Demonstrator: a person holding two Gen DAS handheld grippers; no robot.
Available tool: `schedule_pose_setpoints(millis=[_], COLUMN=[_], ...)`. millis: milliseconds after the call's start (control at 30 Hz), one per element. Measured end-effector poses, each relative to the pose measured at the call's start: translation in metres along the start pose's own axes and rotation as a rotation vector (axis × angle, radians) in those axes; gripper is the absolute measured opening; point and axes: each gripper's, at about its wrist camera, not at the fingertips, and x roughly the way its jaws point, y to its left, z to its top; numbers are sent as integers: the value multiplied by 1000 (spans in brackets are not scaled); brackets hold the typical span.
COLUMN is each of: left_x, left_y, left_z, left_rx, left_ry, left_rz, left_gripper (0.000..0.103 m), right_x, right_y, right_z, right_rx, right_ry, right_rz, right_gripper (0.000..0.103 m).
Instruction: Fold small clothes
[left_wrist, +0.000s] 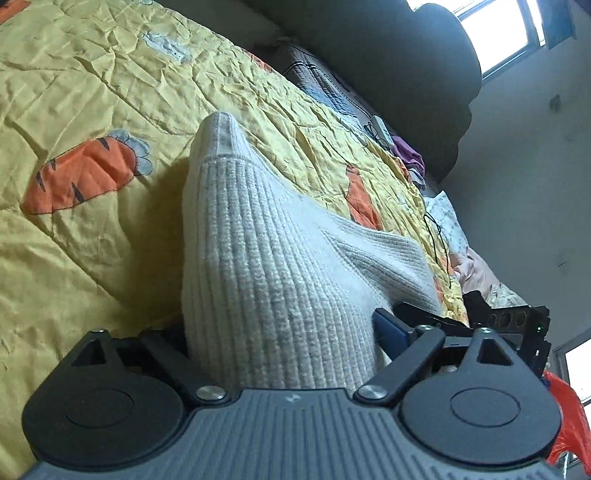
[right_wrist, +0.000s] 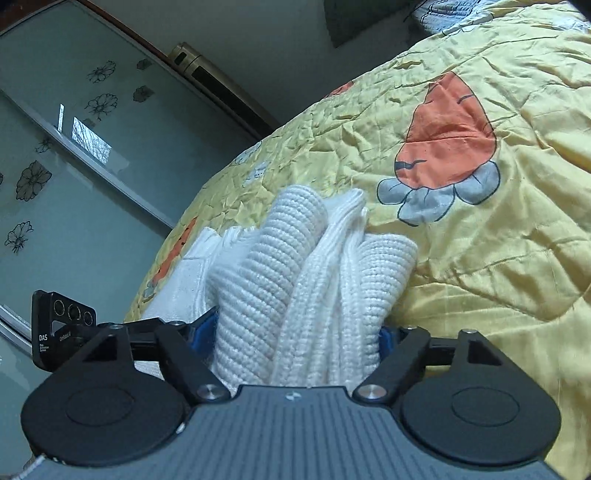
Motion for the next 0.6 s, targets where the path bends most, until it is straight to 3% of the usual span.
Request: schedule_pose_setpoints(millis=[67,200,400,500,600], left_x=[-3,-17,-16,3,31], left_y=[-11,-38,-67,-77,-79], left_z=[-3,-9,4,16,22], left_rx=[51,155,182,177,171], left_ry=[-29,-86,-131,-101,-61], left_rz=[32,73,46,43,102], left_gripper=[71,56,53,53,55], right_x=[-7,-27,-62,-67,-54], right_y=[4,16,35,29,13], right_z=[-6,-14,3,19,26], right_rx=[5,26,-30,-48,-47], right_ry=[-36,-111,-195,-207,-170], right_rz=[6,13,7,-62,-148], right_gripper=[56,49,49,49,49])
